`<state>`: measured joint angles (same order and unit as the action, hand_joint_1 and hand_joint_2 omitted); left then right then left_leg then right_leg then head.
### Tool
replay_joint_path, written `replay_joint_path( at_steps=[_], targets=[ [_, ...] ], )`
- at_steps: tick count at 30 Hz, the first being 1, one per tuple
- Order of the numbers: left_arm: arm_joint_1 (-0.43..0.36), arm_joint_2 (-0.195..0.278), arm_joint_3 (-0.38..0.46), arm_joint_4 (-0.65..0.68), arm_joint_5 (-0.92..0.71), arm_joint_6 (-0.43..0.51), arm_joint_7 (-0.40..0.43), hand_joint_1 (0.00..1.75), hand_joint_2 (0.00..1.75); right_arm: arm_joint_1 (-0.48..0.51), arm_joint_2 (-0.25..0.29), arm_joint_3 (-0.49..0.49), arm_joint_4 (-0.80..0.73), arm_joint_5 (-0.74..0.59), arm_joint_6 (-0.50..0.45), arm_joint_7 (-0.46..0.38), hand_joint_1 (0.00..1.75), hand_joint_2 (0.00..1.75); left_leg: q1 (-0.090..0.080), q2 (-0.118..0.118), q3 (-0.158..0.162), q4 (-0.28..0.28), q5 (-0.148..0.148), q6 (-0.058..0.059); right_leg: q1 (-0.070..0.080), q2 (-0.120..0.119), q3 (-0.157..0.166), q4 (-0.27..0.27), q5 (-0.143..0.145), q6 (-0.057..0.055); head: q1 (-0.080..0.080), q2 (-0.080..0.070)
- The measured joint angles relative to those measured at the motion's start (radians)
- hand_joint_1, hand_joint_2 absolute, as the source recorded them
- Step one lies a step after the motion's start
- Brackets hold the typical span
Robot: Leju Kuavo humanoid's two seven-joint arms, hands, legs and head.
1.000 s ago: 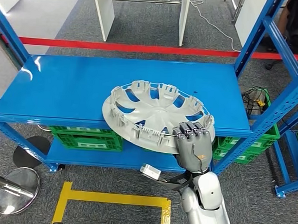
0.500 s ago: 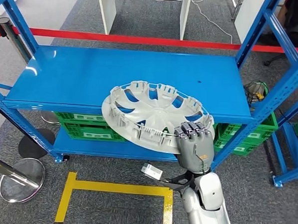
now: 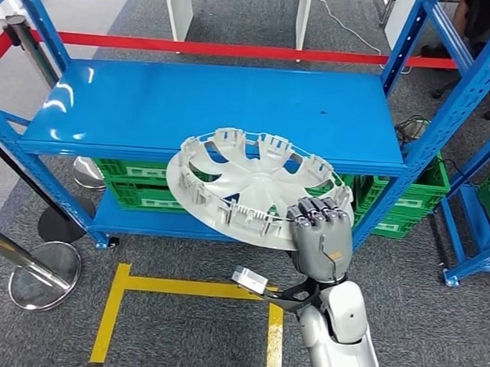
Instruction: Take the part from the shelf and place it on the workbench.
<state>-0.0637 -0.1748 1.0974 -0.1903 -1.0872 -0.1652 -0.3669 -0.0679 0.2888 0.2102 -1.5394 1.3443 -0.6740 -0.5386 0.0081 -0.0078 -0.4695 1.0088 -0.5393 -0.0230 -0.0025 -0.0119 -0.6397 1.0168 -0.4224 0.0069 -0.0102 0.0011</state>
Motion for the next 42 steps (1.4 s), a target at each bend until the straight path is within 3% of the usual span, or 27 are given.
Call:
replay_joint_path(
  at_steps=[2,3,4,6,8,9,10,12,13,15,17,19,20,23,24,25,27,29,31,33,34,35,37,38,39,40,42],
  targets=[
    [0.0,0.0,-0.001,0.0,0.0,0.0,0.003,0.0,0.0,0.0,0.0,0.0,-0.002,-0.001,0.0,-0.001,1.75,1.75,-0.007,-0.001,0.006,-0.031,-0.004,0.019,-0.002,-0.001,-0.005,-0.003,0.019,0.011,0.001,0.0],
    [0.0,0.001,-0.001,0.0,0.0,0.0,0.004,0.0,0.0,0.0,0.0,0.0,-0.002,-0.001,0.0,-0.001,1.75,1.75,-0.008,0.001,-0.002,-0.032,0.005,0.029,-0.004,0.0,-0.01,-0.001,0.017,0.016,0.0,0.0],
    [-0.001,0.002,-0.001,0.0,0.0,0.0,0.005,0.0,0.0,0.0,0.0,0.0,-0.002,-0.001,0.0,-0.001,1.75,1.75,-0.008,0.004,-0.011,-0.033,0.016,0.039,-0.006,0.002,-0.018,0.013,-0.004,0.02,0.001,0.0],
    [-0.002,0.003,-0.001,0.0,0.0,0.001,0.006,0.0,0.0,0.0,0.0,-0.001,-0.003,-0.001,0.0,-0.002,1.75,1.75,-0.009,0.008,-0.034,-0.035,0.039,0.055,-0.008,0.007,-0.046,0.095,-0.095,0.025,0.006,0.0],
    [-0.003,0.004,-0.001,0.0,0.0,0.002,0.006,0.0,0.0,0.0,0.0,-0.001,-0.003,-0.002,0.0,-0.003,1.75,1.75,-0.015,0.008,-0.064,-0.034,0.062,0.062,-0.007,0.008,-0.073,0.227,-0.177,0.027,0.01,0.0],
    [-0.003,0.004,-0.001,0.0,-0.001,0.002,0.006,0.0,0.0,0.0,0.0,-0.002,-0.004,-0.002,0.0,-0.004,1.75,1.75,-0.018,0.009,-0.08,-0.032,0.075,0.064,-0.006,0.009,-0.075,0.274,-0.185,0.026,0.011,0.0],
    [-0.003,0.004,-0.001,0.0,-0.001,0.002,0.006,0.0,0.0,0.0,0.0,-0.002,-0.004,-0.002,0.0,-0.004,1.75,1.75,-0.02,0.009,-0.095,-0.031,0.086,0.064,-0.005,0.009,-0.063,0.291,-0.17,0.023,0.01,0.0],
    [-0.002,0.004,-0.001,0.0,-0.002,0.002,0.007,0.0,0.0,0.0,0.0,-0.002,-0.004,-0.002,0.0,-0.004,1.75,1.75,-0.023,0.009,-0.121,-0.028,0.105,0.063,0.001,0.009,0.01,0.218,-0.109,0.01,0.01,0.0],
    [-0.002,0.003,-0.002,0.0,-0.002,0.001,0.007,0.0,0.0,0.0,0.0,-0.002,-0.005,-0.002,0.0,-0.004,1.75,1.75,-0.025,0.009,-0.13,-0.026,0.113,0.061,0.007,0.009,0.063,0.145,-0.092,0.001,0.01,0.0],
    [-0.003,0.002,-0.002,0.001,-0.002,0.0,0.007,0.0,0.0,0.001,0.0,-0.002,-0.011,-0.002,0.0,-0.004,1.75,1.75,-0.024,0.009,-0.144,-0.024,0.13,0.054,0.016,0.009,0.149,0.005,-0.095,-0.013,0.01,0.0],
    [-0.003,0.001,-0.002,0.002,-0.002,0.0,0.007,0.0,0.0,0.001,0.0,-0.002,-0.017,-0.002,0.0,-0.004,1.75,1.75,-0.02,0.01,-0.155,-0.029,0.151,0.043,0.02,0.01,0.172,-0.051,-0.097,-0.016,0.011,0.0],
    [-0.004,0.002,-0.002,0.002,-0.003,0.0,0.007,0.0,0.0,0.0,0.0,-0.002,-0.018,-0.001,0.0,-0.003,1.75,1.75,-0.018,0.008,-0.17,-0.029,0.144,0.032,0.015,0.01,0.171,-0.076,-0.076,-0.021,0.012,0.0],
    [-0.004,0.003,-0.002,0.002,-0.003,0.0,0.007,0.0,0.0,0.0,0.0,-0.001,-0.019,-0.001,0.0,-0.003,1.75,1.75,-0.018,0.007,-0.182,-0.008,0.116,0.025,0.011,0.009,0.166,-0.087,-0.066,-0.025,0.01,0.0],
    [-0.004,0.004,-0.003,0.002,-0.003,0.002,0.007,0.0,0.0,-0.001,0.0,-0.001,-0.019,0.001,0.0,-0.002,1.75,1.75,-0.004,0.005,-0.23,0.169,-0.009,0.002,0.006,0.004,0.135,-0.087,-0.05,-0.029,0.005,0.0],
    [-0.004,0.004,-0.003,0.002,-0.004,0.002,0.008,0.0,0.0,-0.001,0.0,-0.001,-0.019,0.001,0.0,-0.002,1.75,1.75,0.002,0.005,-0.235,0.222,-0.023,-0.006,0.005,0.001,0.122,-0.078,-0.047,-0.027,0.005,0.0],
    [-0.004,0.005,-0.003,0.002,-0.004,0.004,0.008,0.0,0.0,-0.001,0.0,-0.001,-0.019,0.001,0.0,-0.002,1.75,1.75,0.008,0.005,-0.229,0.245,-0.016,-0.014,0.003,-0.001,0.108,-0.067,-0.045,-0.025,0.005,0.0],
    [-0.005,0.005,-0.003,0.002,-0.004,0.006,0.008,0.0,0.0,-0.001,0.0,-0.001,-0.019,0.001,0.0,-0.002,1.75,1.75,0.024,0.005,-0.17,0.184,0.034,-0.03,-0.006,-0.003,0.077,-0.038,-0.043,-0.018,0.005,0.0],
    [-0.007,0.003,-0.003,0.002,-0.004,0.009,0.007,0.0,0.0,-0.001,0.0,-0.001,-0.019,0.001,0.0,-0.002,1.75,1.75,0.03,-0.001,-0.097,0.067,0.042,-0.043,-0.011,-0.001,0.046,-0.011,-0.04,-0.004,0.003,0.0],
    [-0.008,0.002,-0.003,0.003,-0.005,0.012,0.008,0.0,0.0,-0.001,0.0,-0.001,-0.021,0.001,0.0,-0.002,1.75,1.75,0.024,-0.01,-0.073,0.018,0.023,-0.031,-0.011,0.003,0.027,0.004,-0.032,0.012,0.001,0.0],
    [-0.008,0.004,-0.003,0.004,-0.005,0.014,0.008,0.0,0.0,-0.001,0.0,-0.002,-0.022,0.001,0.0,-0.003,1.75,1.75,0.019,-0.011,-0.081,0.019,0.031,-0.005,-0.014,0.006,0.018,0.009,-0.022,0.028,0.001,0.0],
    [-0.01,0.005,-0.003,0.004,-0.006,0.014,0.009,0.0,0.0,-0.001,0.0,-0.002,-0.022,0.001,0.0,-0.002,1.75,1.75,0.018,-0.009,-0.088,0.018,0.038,0.006,-0.017,0.007,0.011,0.015,-0.031,0.033,0.002,0.0],
    [-0.011,0.006,-0.003,0.004,-0.007,0.014,0.01,0.0,0.0,-0.001,0.0,-0.002,-0.024,0.001,0.0,0.001,1.75,1.75,0.017,-0.006,-0.096,0.016,0.047,0.02,-0.018,0.007,0.001,0.035,-0.057,0.036,0.004,0.0],
    [-0.016,0.006,-0.003,0.004,-0.009,0.015,0.014,0.0,0.0,-0.001,0.0,0.0,-0.028,0.005,0.0,0.012,1.75,1.75,0.011,-0.002,-0.121,0.013,0.069,0.041,-0.018,0.008,-0.028,0.129,-0.153,0.035,0.009,0.0],
    [-0.018,0.006,-0.004,0.004,-0.01,0.015,0.017,0.0,0.0,-0.002,0.0,0.002,-0.029,0.009,0.0,0.02,1.75,1.75,0.007,0.0,-0.135,0.014,0.08,0.047,-0.017,0.009,-0.04,0.192,-0.198,0.033,0.011,0.0],
    [-0.019,0.006,-0.004,0.004,-0.011,0.015,0.02,0.0,0.0,-0.002,0.0,0.004,-0.03,0.014,0.0,0.028,1.75,1.75,0.003,0.001,-0.148,0.014,0.091,0.049,-0.016,0.009,-0.045,0.249,-0.224,0.03,0.012,0.0],
    [-0.021,0.006,-0.005,0.004,-0.012,0.015,0.023,0.0,0.0,-0.002,0.0,0.006,-0.03,0.018,0.0,0.034,1.75,1.75,-0.002,0.002,-0.162,0.014,0.103,0.051,-0.014,0.009,-0.04,0.283,-0.221,0.027,0.013,0.0],
    [-0.023,0.006,-0.006,0.004,-0.013,0.016,0.028,0.0,0.0,-0.002,0.0,0.008,-0.03,0.022,0.0,0.04,1.75,1.75,-0.008,0.004,-0.191,0.014,0.127,0.051,-0.008,0.009,0.012,0.263,-0.164,0.016,0.014,0.0]
  ],
)
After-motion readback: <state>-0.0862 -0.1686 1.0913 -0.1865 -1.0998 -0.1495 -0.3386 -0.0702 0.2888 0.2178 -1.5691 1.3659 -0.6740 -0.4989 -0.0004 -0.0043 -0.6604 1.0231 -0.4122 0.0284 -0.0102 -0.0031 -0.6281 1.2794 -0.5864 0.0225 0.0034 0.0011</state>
